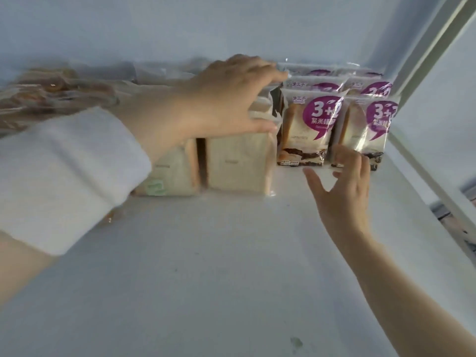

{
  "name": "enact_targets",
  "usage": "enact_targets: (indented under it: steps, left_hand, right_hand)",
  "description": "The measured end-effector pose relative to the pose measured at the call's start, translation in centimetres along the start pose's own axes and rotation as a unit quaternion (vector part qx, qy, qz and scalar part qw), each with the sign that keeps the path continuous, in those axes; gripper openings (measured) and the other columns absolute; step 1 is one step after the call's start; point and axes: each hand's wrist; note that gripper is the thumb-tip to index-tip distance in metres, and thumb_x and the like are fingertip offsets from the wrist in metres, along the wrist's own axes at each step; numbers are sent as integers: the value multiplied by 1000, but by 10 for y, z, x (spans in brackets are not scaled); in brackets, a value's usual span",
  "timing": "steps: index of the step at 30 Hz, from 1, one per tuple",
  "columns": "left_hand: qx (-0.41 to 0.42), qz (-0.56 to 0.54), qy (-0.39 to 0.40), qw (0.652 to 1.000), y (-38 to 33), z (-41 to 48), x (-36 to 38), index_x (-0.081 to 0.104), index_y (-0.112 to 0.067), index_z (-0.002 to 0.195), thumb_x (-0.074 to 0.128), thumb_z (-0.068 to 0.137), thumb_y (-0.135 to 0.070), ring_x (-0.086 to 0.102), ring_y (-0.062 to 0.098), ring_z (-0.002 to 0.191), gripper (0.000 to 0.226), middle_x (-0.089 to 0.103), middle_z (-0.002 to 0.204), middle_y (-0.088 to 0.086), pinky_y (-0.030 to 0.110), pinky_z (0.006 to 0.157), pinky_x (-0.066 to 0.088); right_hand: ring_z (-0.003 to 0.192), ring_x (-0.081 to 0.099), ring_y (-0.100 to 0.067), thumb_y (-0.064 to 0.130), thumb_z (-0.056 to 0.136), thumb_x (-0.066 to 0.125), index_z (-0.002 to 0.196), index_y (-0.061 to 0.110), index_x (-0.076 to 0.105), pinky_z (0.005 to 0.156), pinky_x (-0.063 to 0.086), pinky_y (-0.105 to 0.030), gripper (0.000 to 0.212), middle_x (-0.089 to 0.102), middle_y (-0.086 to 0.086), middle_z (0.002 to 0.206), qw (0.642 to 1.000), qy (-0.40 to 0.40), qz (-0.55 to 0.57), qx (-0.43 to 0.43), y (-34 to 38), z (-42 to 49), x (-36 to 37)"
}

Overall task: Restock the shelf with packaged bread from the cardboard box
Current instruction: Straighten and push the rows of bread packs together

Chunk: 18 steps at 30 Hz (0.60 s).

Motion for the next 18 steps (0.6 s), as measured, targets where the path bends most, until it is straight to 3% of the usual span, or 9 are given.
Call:
enact_targets:
  steps: [3,4,11,15,18]
  left_hand:
    - [2,22,3,1000,-26,62,21,26,-18,142,57,80,-53,28,24,138,78,30,151,6,42,110,25]
    - [-3,28,12,1000,-30,80,28,26,-16,142,58,79,-54,29,25,137,80,30,150,7,43,110,26]
    - [-34,26,98,994,-15,137,53,14,-19,146,68,64,-61,25,27,136,107,27,149,9,44,109,24]
    - [-32,34,122,991,-5,145,53,10,-21,146,67,56,-66,17,25,136,116,22,148,8,43,110,21]
    - [-17,49,119,992,-5,150,49,19,-21,144,68,53,-68,25,24,128,113,32,142,5,38,102,27]
  right_hand:
    - [115,46,-23,29,83,66,136,10,35,93,33,-16,64,43,-9,129,998,47,-9,46,-21,30,-1]
    - [116,45,-23,29,82,66,138,10,33,91,32,-15,68,44,-9,130,998,58,-7,37,-24,38,3]
    - [141,18,-18,25,77,73,146,7,7,115,17,-28,97,21,-7,151,990,111,86,13,-27,57,34]
    - [142,17,-18,19,74,76,146,11,-6,115,24,-37,110,13,-3,154,978,131,155,48,-25,64,41]
    - [138,28,-21,17,72,77,146,14,-7,109,34,-40,112,20,-4,151,971,141,181,71,-21,68,44]
Point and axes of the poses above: each hand's wrist, its own z-axis towards the middle knuckle, its own x-axis out of the palm, y = z × x
